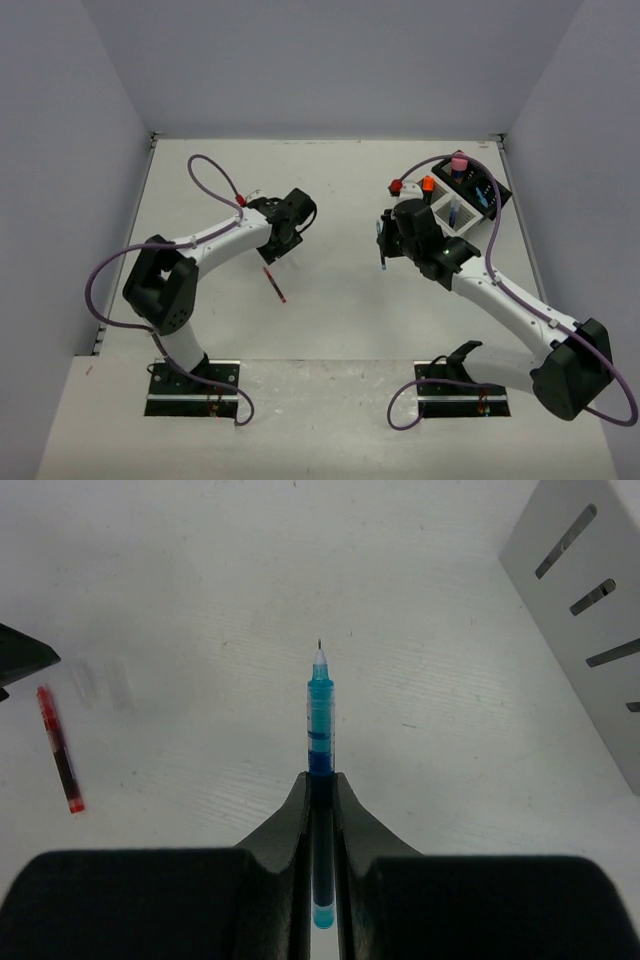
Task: Sort the stationery into containers
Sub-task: Close the pen cap on the pen.
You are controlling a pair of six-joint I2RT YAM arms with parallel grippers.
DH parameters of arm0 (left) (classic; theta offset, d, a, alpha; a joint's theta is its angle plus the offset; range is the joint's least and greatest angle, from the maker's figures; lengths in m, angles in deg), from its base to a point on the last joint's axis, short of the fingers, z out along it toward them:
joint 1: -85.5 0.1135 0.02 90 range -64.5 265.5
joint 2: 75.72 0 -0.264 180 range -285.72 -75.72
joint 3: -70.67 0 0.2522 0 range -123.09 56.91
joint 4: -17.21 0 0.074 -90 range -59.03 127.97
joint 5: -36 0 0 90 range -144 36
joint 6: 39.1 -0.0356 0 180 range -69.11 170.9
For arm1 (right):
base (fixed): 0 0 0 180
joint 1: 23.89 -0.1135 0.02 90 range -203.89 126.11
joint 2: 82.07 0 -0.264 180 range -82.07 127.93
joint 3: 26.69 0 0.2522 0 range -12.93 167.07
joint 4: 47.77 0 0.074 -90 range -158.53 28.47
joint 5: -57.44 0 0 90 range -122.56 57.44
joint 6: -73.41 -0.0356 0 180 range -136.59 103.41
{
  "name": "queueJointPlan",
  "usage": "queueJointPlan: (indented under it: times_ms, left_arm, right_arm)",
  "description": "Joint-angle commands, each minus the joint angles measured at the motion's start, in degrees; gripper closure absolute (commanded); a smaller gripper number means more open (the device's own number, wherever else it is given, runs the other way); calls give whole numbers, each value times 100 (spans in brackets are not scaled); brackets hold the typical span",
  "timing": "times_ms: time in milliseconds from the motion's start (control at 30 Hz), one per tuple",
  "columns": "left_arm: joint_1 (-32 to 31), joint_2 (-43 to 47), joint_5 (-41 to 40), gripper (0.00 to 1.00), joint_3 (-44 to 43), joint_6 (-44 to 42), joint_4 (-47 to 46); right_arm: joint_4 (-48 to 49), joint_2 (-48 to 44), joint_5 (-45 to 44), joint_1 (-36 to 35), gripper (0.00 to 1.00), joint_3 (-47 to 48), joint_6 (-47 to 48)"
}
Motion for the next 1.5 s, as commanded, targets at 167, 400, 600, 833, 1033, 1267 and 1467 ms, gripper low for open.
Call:
queueJointPlan:
  times_ms: [167,400,600,833,1033,1267,1467]
  left_arm:
    - [268,-494,333,51,4,499,240]
    - [395,-594,484,53,312,316,-385]
    - [463,-804,537,56,323,229,-606]
    - [546,-895,537,65,466,275,-670]
    - [580,-980,617,77,597,244,-761]
    - [685,-741,660,100,649,-31,-898]
    - [668,440,431,100,733,-754,-1214]
  right_arm:
    - [315,-222,-74,58,100,-114,160]
    - [380,-231,26,58,100,-144,172]
    - [382,-179,174,58,100,-128,195]
    - [383,-143,219,58,100,-126,205]
    - [389,-152,205,58,100,-126,199]
    - [492,-170,458,58,100,-161,269]
    - [889,-339,1424,58,100,-306,522]
